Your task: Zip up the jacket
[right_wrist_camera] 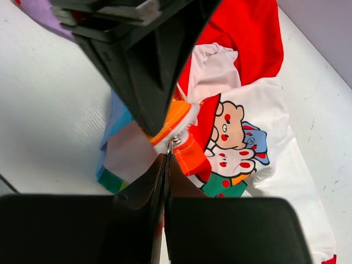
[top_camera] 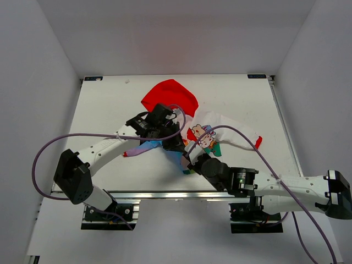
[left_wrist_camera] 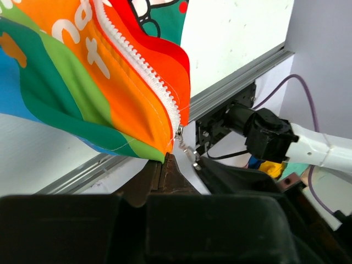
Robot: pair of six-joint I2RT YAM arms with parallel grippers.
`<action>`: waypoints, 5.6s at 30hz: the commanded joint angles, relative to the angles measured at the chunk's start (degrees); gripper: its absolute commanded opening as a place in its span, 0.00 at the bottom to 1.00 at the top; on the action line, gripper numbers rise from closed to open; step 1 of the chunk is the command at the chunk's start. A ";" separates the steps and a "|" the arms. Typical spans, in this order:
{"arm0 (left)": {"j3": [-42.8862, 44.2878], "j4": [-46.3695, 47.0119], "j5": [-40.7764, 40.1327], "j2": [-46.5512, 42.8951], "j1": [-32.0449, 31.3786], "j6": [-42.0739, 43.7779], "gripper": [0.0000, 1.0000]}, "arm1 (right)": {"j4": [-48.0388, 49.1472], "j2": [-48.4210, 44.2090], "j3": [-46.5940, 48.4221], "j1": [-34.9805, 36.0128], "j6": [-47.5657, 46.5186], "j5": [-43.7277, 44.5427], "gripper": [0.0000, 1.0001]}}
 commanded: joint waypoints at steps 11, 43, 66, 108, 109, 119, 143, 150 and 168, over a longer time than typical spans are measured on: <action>-4.91 -0.23 0.42 -6.28 0.05 4.31 0.00 | 1.80 3.97 4.97 -7.13 -1.96 -4.54 0.00; -4.39 0.73 3.58 -6.63 0.05 8.09 0.00 | 1.09 6.70 1.54 -10.47 6.21 -18.61 0.14; -7.11 -4.18 -0.37 -6.98 0.13 9.41 0.00 | -5.41 6.70 5.58 -10.91 7.88 -11.85 0.00; -5.96 8.20 -8.22 -26.31 -2.33 46.13 0.98 | -24.66 13.12 25.27 -31.11 7.89 -49.78 0.00; -6.23 9.77 -7.67 -26.67 -2.33 48.93 0.98 | -25.27 13.38 25.71 -31.82 7.88 -51.64 0.00; -2.54 9.43 -3.98 -19.30 -3.46 65.30 0.98 | -28.44 15.93 31.51 -40.88 5.68 -68.17 0.00; 0.45 7.42 -20.59 -5.58 -9.53 69.26 0.75 | -30.73 21.38 36.17 -43.43 6.30 -74.95 0.00; 1.15 7.41 -20.76 -4.52 -9.71 69.53 0.56 | -30.73 21.82 35.82 -43.96 6.47 -75.48 0.00; -1.13 8.91 -20.18 -5.66 -10.15 69.17 0.31 | -28.53 20.94 34.94 -46.77 9.02 -79.43 0.00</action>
